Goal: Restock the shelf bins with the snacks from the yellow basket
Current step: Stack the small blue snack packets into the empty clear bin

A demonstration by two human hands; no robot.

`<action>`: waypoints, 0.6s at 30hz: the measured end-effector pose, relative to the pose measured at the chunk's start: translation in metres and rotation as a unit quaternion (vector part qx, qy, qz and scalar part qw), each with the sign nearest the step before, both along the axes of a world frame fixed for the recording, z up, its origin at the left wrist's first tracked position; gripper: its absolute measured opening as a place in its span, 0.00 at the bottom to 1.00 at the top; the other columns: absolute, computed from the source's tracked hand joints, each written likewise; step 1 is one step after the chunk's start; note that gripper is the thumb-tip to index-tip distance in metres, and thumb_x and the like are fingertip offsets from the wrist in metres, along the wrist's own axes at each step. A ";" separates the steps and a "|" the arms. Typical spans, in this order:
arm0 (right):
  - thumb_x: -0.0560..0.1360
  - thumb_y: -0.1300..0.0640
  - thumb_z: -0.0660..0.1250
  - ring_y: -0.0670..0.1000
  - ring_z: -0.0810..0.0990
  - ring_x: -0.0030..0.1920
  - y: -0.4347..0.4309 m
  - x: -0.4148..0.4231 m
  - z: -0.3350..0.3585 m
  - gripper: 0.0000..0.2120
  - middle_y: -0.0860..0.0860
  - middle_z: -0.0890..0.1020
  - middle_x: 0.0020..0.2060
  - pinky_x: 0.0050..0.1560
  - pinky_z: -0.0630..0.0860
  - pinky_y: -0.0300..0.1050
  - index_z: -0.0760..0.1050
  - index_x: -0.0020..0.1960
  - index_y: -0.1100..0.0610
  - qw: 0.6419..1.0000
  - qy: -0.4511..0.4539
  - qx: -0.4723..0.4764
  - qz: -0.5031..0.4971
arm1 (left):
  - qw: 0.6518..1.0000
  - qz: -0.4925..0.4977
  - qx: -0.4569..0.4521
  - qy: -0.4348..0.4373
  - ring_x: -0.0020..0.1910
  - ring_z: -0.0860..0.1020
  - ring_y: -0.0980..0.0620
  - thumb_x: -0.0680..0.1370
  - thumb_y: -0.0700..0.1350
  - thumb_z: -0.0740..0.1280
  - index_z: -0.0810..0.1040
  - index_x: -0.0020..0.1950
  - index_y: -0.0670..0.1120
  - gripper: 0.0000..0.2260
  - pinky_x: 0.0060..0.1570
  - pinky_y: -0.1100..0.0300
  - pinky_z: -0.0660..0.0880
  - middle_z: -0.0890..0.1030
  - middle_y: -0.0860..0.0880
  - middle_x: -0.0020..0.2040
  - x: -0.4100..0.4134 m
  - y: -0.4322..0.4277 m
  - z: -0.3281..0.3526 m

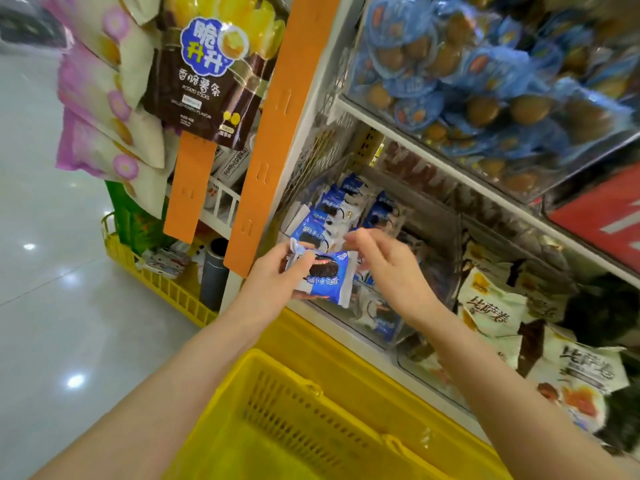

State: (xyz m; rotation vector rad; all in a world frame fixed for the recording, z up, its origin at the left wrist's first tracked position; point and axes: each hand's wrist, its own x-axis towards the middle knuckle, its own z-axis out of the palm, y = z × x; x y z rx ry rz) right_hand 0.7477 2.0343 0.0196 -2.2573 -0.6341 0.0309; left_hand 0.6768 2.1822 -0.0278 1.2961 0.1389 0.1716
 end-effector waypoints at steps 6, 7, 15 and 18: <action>0.75 0.50 0.67 0.39 0.80 0.35 -0.017 -0.036 0.005 0.07 0.43 0.82 0.40 0.31 0.73 0.32 0.76 0.52 0.48 0.996 0.054 -0.057 0.044 | 0.999 -0.030 -0.032 0.010 0.45 0.83 0.52 0.79 0.49 0.61 0.79 0.51 0.50 0.08 0.40 0.59 0.80 0.83 0.47 0.48 -0.010 -0.007 0.004; 0.75 0.51 0.67 0.37 0.79 0.34 -0.019 -0.039 0.006 0.04 0.44 0.82 0.39 0.31 0.72 0.30 0.76 0.50 0.49 0.996 0.081 -0.021 0.032 | 0.998 -0.030 -0.060 0.015 0.45 0.83 0.51 0.79 0.50 0.61 0.79 0.52 0.48 0.10 0.41 0.58 0.80 0.83 0.46 0.48 -0.011 -0.009 0.004; 0.76 0.55 0.65 0.51 0.84 0.45 -0.024 -0.057 0.001 0.10 0.54 0.85 0.45 0.45 0.81 0.41 0.75 0.55 0.58 0.948 0.247 0.196 -0.048 | 0.994 -0.076 -0.077 -0.019 0.51 0.81 0.57 0.75 0.47 0.67 0.76 0.53 0.55 0.08 0.50 0.60 0.77 0.83 0.55 0.50 -0.019 -0.047 0.000; 0.74 0.52 0.68 0.44 0.79 0.51 -0.030 -0.058 0.000 0.15 0.44 0.78 0.53 0.50 0.78 0.38 0.72 0.60 0.49 0.995 0.039 0.033 -0.080 | 0.997 -0.013 0.068 -0.022 0.52 0.79 0.58 0.75 0.42 0.68 0.73 0.51 0.59 0.11 0.52 0.61 0.77 0.81 0.54 0.53 -0.018 -0.040 0.000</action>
